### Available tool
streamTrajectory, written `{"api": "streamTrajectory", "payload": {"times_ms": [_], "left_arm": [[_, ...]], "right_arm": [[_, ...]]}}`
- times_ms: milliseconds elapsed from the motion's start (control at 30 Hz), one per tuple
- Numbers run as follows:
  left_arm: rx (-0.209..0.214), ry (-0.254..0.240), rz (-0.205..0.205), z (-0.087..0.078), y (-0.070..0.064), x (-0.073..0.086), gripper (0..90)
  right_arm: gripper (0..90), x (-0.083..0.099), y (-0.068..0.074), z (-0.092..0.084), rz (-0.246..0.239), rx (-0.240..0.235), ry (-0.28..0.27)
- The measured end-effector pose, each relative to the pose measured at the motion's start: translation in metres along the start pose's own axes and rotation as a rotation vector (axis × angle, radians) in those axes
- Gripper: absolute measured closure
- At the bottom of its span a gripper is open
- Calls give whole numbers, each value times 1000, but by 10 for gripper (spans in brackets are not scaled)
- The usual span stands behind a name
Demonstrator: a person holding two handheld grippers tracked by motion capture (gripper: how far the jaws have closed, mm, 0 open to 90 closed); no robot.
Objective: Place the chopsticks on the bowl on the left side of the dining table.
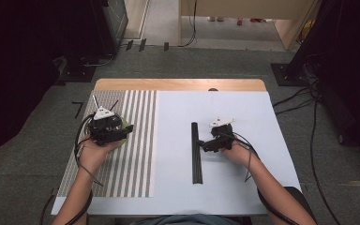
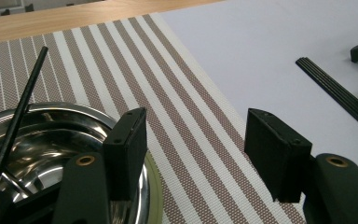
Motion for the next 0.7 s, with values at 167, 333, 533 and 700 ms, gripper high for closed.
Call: {"api": "streamTrajectory", "payload": {"times_ms": [167,333,533,700], "left_arm": [[5,2,9,3,-6,-1,394],[12,12,21,7,-12,0,386],[15,23,42,12,-19,0,379],[19,21,43,14,-24,-1,376]], "right_arm": [[33,0,0,0,-1,0,1],[33,0,0,0,0,0,0],[33,0,0,0,-1,0,0],[33,0,0,0,-1,0,0]]}}
Point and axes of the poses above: each handheld gripper's, and its own axes: z roughly forward along the jaws, x roughly out of its underside, y roughly to its left, the point moved 10 cm from there along z, roughly forward along the jaws, and after that the axes turned 9 degrees about z, right-handed, at the moved point
